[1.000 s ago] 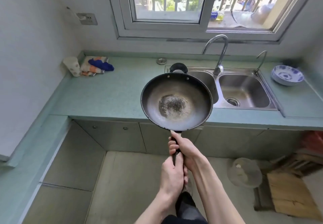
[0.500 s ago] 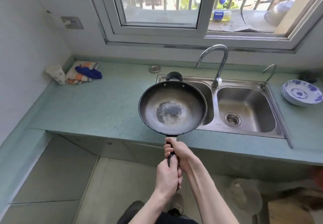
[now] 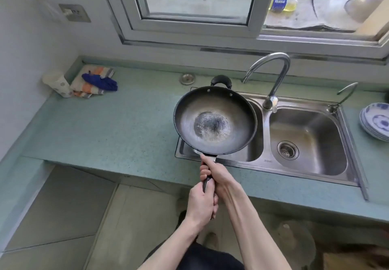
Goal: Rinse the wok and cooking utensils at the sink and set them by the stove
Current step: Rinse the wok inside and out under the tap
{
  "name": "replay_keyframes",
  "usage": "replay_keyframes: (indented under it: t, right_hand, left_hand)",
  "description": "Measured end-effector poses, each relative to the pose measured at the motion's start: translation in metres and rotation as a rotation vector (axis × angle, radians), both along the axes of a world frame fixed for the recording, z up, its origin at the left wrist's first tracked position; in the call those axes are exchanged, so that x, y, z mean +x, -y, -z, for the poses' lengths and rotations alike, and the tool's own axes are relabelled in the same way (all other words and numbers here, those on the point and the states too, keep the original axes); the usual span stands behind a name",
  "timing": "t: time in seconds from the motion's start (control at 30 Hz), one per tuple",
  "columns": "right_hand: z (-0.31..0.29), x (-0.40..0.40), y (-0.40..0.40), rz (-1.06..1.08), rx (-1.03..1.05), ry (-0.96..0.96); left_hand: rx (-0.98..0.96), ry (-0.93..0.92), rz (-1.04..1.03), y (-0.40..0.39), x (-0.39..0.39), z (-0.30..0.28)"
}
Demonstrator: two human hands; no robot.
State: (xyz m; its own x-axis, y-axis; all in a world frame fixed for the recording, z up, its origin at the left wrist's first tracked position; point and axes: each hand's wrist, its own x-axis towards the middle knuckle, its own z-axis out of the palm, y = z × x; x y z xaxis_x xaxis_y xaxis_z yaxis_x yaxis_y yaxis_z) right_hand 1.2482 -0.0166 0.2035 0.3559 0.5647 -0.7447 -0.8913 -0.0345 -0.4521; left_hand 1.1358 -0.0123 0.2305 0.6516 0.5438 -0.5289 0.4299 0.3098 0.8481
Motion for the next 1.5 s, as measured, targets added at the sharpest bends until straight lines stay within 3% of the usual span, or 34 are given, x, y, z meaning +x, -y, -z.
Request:
replay_keyframes:
  t: [0.43, 0.73, 1.0, 1.33, 1.5]
  right_hand:
    - [0.006, 0.059, -0.057, -0.050, -0.160, 0.282]
    - [0.009, 0.097, -0.046, -0.116, -0.224, 0.351]
    - [0.020, 0.134, -0.031, -0.216, -0.165, 0.309]
    - [0.022, 0.163, -0.004, -0.362, -0.108, 0.287]
    - [0.038, 0.209, 0.052, -0.375, -0.284, 0.378]
  left_hand:
    - [-0.082, -0.002, 0.156, -0.088, 0.062, 0.013]
    - [-0.408, 0.047, 0.347, -0.107, 0.102, 0.014]
    - [-0.099, -0.061, -0.004, -0.051, 0.146, 0.016]
    - [-0.066, -0.085, -0.091, -0.027, 0.167, 0.023]
    - [-0.097, -0.102, -0.132, -0.011, 0.159, 0.033]
